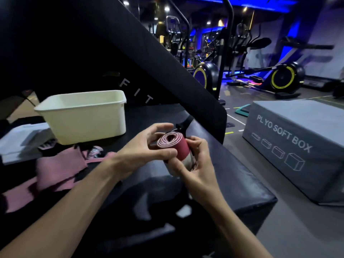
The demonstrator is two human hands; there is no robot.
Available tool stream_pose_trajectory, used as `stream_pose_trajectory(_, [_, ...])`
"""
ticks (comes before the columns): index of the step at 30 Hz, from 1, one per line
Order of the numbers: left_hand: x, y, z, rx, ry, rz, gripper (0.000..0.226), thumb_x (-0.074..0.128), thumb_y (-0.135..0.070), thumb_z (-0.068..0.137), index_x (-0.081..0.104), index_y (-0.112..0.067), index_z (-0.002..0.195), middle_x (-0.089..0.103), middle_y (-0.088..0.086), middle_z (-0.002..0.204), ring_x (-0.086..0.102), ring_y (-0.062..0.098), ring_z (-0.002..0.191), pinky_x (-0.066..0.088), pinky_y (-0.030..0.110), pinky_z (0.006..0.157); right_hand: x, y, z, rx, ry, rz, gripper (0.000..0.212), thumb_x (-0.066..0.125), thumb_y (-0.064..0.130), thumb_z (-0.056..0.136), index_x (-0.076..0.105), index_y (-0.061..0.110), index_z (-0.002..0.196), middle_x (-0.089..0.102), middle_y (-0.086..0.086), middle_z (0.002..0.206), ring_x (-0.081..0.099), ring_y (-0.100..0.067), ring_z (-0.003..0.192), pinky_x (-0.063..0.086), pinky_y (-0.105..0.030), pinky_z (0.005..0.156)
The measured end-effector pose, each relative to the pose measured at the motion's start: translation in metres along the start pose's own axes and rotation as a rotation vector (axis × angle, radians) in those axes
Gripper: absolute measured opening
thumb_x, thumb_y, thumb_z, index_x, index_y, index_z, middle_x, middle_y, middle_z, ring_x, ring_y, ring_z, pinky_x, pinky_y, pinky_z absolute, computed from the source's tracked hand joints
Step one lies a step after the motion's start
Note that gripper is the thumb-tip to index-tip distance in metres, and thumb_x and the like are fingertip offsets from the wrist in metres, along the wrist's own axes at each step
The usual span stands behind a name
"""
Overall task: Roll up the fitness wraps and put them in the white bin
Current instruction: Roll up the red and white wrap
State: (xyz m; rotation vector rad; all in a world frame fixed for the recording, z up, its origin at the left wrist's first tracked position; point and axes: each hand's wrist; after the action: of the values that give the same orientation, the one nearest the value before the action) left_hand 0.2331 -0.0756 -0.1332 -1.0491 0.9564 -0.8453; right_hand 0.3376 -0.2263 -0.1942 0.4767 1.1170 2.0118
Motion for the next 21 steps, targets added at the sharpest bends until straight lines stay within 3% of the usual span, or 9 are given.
stream_pose_trajectory(5, [-0.008, 0.003, -0.051, 0.012, -0.165, 0.131, 0.084, 0.093, -0.028, 0.060, 0.058, -0.025, 0.136, 0.070, -0.008, 0.127, 0.068, 0.008, 0.116, 0.052, 0.022, 0.097, 0.029, 0.001, -0.021, 0.010, 0.109, -0.004, 0.075, 0.095, 0.043, 0.060, 0.051, 0.023, 0.118, 0.054, 0.001, 0.128, 0.063, -0.022, 0.116, 0.055, -0.050, 0.095])
stream_pose_trajectory(9, [-0.016, 0.008, -0.079, 0.010, -0.229, 0.193, 0.090, 0.091, -0.043, 0.052, 0.060, -0.024, 0.134, 0.072, -0.011, 0.122, 0.068, 0.006, 0.114, 0.052, 0.022, 0.098, 0.044, 0.009, -0.035, 0.035, 0.201, 0.000, 0.072, 0.096, 0.033, 0.054, 0.052, 0.018, 0.108, 0.063, 0.008, 0.113, 0.068, -0.018, 0.108, 0.057, -0.041, 0.093])
stream_pose_trajectory(12, [-0.016, 0.014, -0.093, 0.022, -0.235, 0.275, 0.094, 0.090, -0.047, 0.051, 0.059, -0.022, 0.136, 0.070, -0.021, 0.118, 0.066, 0.000, 0.113, 0.048, 0.015, 0.094, 0.040, 0.009, -0.039, 0.062, 0.296, -0.002, 0.067, 0.095, 0.027, 0.055, 0.050, 0.016, 0.103, 0.071, -0.002, 0.107, 0.072, -0.019, 0.104, 0.058, -0.039, 0.092])
stream_pose_trajectory(15, [-0.019, 0.018, -0.101, 0.007, -0.207, 0.339, 0.094, 0.091, -0.047, 0.052, 0.059, -0.023, 0.138, 0.070, -0.020, 0.120, 0.065, -0.001, 0.115, 0.050, 0.021, 0.101, 0.031, 0.015, -0.038, 0.151, 0.347, 0.074, 0.059, 0.091, 0.028, 0.066, 0.052, 0.011, 0.107, 0.072, -0.007, 0.108, 0.072, -0.019, 0.106, 0.057, -0.034, 0.091])
stream_pose_trajectory(17, [-0.019, 0.020, -0.107, 0.007, -0.194, 0.408, 0.091, 0.091, -0.045, 0.053, 0.059, -0.026, 0.137, 0.070, -0.016, 0.123, 0.065, 0.000, 0.116, 0.050, 0.029, 0.106, 0.028, 0.025, -0.036, 0.188, 0.334, 0.093, 0.042, 0.078, 0.031, 0.082, 0.058, 0.005, 0.109, 0.072, -0.007, 0.105, 0.072, -0.011, 0.100, 0.056, -0.030, 0.085])
stream_pose_trajectory(21, [-0.014, 0.022, -0.110, 0.046, -0.219, 0.449, 0.080, 0.090, -0.040, 0.056, 0.063, -0.029, 0.130, 0.071, -0.015, 0.120, 0.067, 0.003, 0.113, 0.051, 0.035, 0.105, 0.034, 0.031, -0.035, 0.248, 0.285, 0.125, 0.030, 0.063, 0.035, 0.099, 0.073, 0.007, 0.105, 0.076, -0.015, 0.104, 0.072, -0.023, 0.100, 0.054, -0.056, 0.096])
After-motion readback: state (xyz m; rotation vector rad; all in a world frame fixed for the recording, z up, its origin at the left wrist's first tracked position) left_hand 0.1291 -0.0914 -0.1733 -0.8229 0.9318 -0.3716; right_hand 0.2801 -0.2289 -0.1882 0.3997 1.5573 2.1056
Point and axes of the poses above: each hand's wrist, its own z-axis towards the middle knuckle, its own x-axis out of the palm, y = z × x
